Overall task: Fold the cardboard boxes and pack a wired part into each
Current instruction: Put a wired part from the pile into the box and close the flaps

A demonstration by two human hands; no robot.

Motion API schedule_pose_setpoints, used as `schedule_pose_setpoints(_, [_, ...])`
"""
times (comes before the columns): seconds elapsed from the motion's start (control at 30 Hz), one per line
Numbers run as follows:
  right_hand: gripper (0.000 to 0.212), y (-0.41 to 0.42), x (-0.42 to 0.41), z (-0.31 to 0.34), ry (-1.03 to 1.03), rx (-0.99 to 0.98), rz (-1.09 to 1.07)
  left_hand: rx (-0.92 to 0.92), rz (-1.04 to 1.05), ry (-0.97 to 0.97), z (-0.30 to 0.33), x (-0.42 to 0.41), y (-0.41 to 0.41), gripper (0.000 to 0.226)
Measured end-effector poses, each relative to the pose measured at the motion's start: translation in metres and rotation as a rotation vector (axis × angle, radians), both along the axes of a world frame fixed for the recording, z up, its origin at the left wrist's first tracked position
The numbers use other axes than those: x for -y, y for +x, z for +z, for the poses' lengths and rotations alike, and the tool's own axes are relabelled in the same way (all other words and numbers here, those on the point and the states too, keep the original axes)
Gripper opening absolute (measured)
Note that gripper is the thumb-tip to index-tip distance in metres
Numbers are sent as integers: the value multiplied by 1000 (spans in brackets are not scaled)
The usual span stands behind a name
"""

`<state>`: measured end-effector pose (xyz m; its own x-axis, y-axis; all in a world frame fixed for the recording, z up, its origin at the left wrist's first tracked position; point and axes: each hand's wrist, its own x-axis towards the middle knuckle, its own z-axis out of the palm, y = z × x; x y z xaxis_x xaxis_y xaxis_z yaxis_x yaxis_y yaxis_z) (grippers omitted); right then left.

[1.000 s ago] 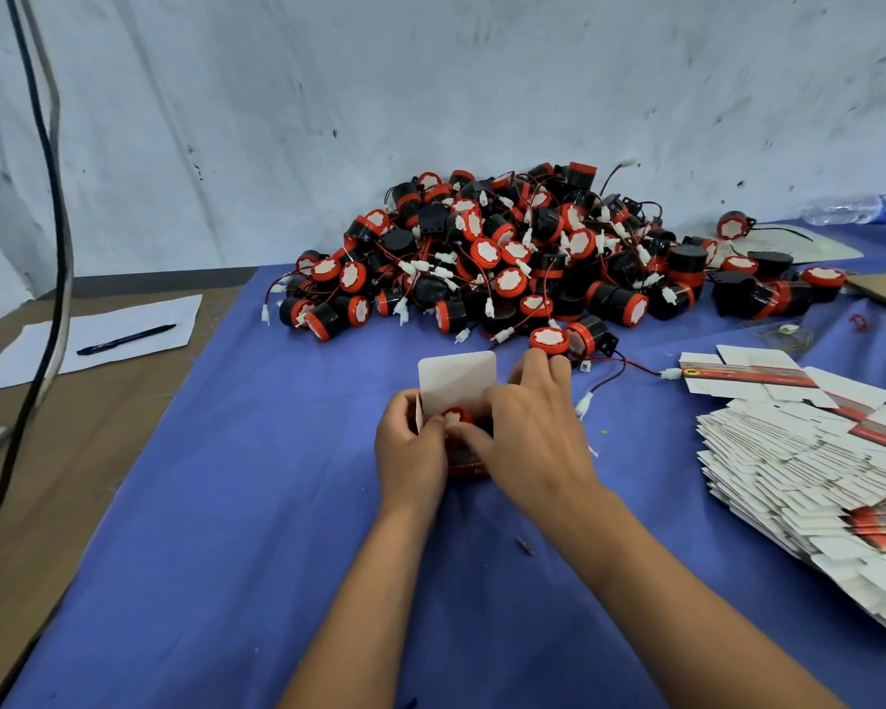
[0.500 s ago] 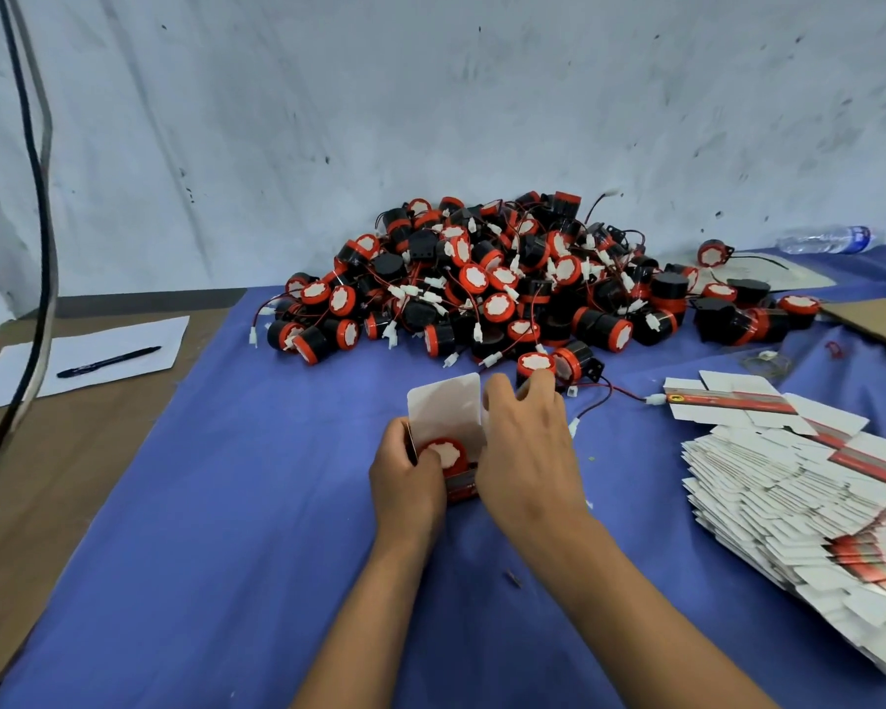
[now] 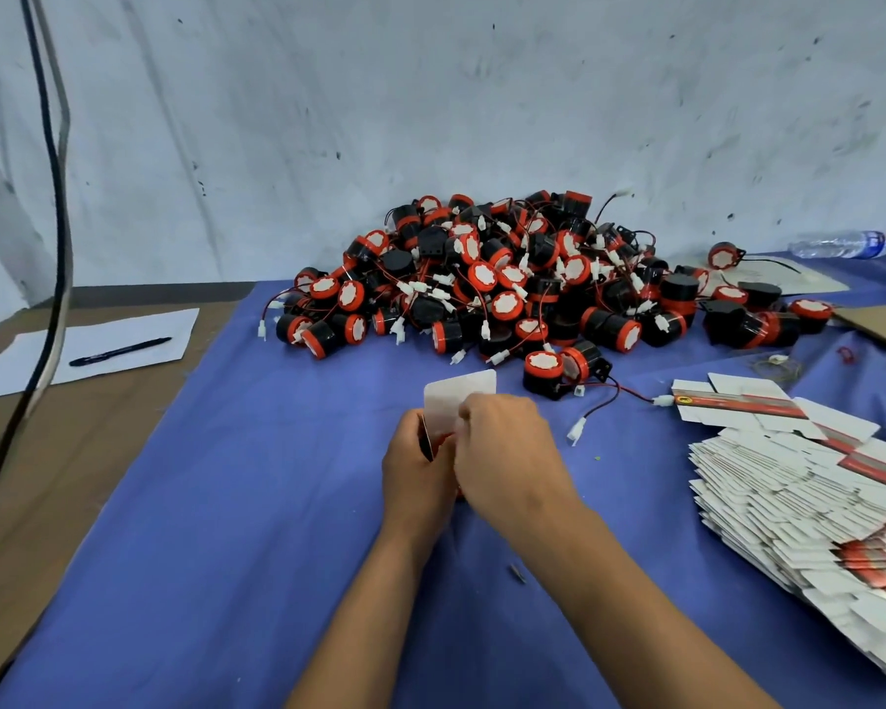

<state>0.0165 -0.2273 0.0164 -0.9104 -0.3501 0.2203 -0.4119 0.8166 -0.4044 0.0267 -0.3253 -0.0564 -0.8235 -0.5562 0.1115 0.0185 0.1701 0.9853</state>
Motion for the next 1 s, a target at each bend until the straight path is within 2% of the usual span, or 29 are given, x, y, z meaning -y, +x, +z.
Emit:
schedule_pose_setpoints(0.07, [28,-3,7,-8,116,4,19,-9,-27,55,2,1,2,7])
schedule_pose_setpoints(0.17, [18,-10,9,-10,164,0,21,-7,-119,197,9,4,7,13])
schedule_pose_setpoints(0.23, [15,-13,10,-6,182,14,13,3,-174,220,10,7,9,21])
schedule_pose_setpoints(0.3, [8,-17,12,1,227,29,18,1,-210,211,11,9,9,21])
schedule_pose_setpoints(0.5, [20,-31,19,28,411,100,142,-7,-228,138,10,9,9,23])
schedule_pose_setpoints(0.6, [13,-30,19,30,484,96,139,1,-238,118,9,10,7,28])
schedule_pose_setpoints(0.77, [31,-33,11,26,477,73,95,-1,-183,61,7,3,2,19])
schedule_pose_setpoints(0.9, [16,-34,3,26,505,70,134,10,-148,38,7,-4,-2,7])
schedule_pose_setpoints(1.0, [23,-35,-4,30,497,150,203,34,-127,12,9,-6,-2,15])
